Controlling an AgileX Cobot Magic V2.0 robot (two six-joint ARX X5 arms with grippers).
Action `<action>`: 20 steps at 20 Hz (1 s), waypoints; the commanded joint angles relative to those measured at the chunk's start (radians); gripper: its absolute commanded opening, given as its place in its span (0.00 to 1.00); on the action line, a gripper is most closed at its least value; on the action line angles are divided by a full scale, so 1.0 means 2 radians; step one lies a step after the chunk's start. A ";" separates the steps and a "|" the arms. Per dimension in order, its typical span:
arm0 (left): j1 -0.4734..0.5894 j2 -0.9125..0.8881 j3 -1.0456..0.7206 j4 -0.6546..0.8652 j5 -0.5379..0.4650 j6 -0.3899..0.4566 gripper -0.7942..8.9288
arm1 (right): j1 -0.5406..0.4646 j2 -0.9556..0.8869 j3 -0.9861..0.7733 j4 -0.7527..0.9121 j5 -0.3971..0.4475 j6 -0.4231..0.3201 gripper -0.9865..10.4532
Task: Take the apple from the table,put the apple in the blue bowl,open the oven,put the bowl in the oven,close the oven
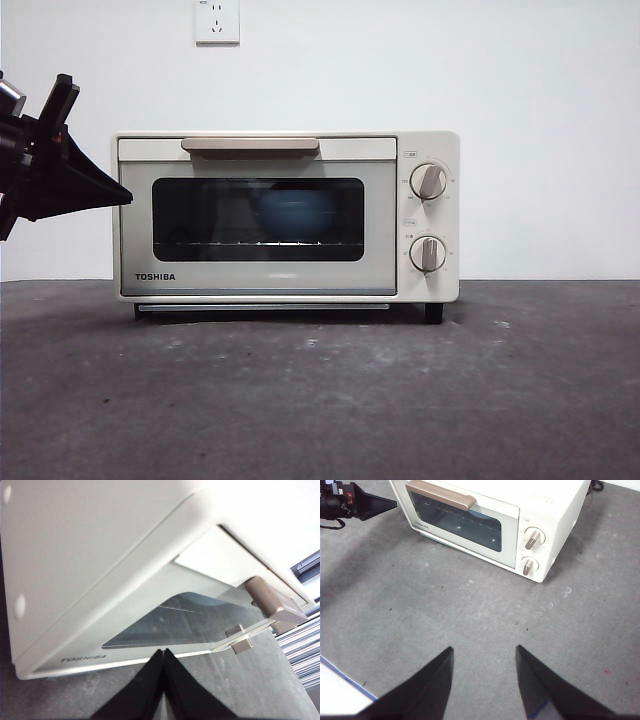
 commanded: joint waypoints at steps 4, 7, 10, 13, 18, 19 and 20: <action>-0.003 -0.047 0.008 -0.059 0.003 0.009 0.09 | 0.005 0.004 -0.020 0.032 -0.014 0.000 0.26; -0.010 -0.112 0.008 -0.132 -0.029 0.045 0.09 | 0.005 -0.005 -0.084 0.100 -0.042 -0.008 0.26; -0.026 -0.188 0.008 -0.228 -0.075 0.091 0.09 | 0.005 -0.008 -0.168 0.216 -0.067 -0.019 0.26; -0.049 -0.265 0.008 -0.322 -0.122 0.132 0.09 | 0.004 -0.008 -0.255 0.365 -0.067 -0.026 0.26; -0.092 -0.374 0.008 -0.438 -0.194 0.181 0.09 | 0.004 -0.008 -0.380 0.557 -0.066 -0.026 0.26; -0.099 -0.390 0.008 -0.451 -0.208 0.183 0.09 | 0.004 -0.008 -0.392 0.575 -0.066 -0.026 0.26; -0.105 -0.405 0.008 -0.465 -0.219 0.185 0.09 | 0.004 -0.008 -0.398 0.581 -0.065 -0.026 0.26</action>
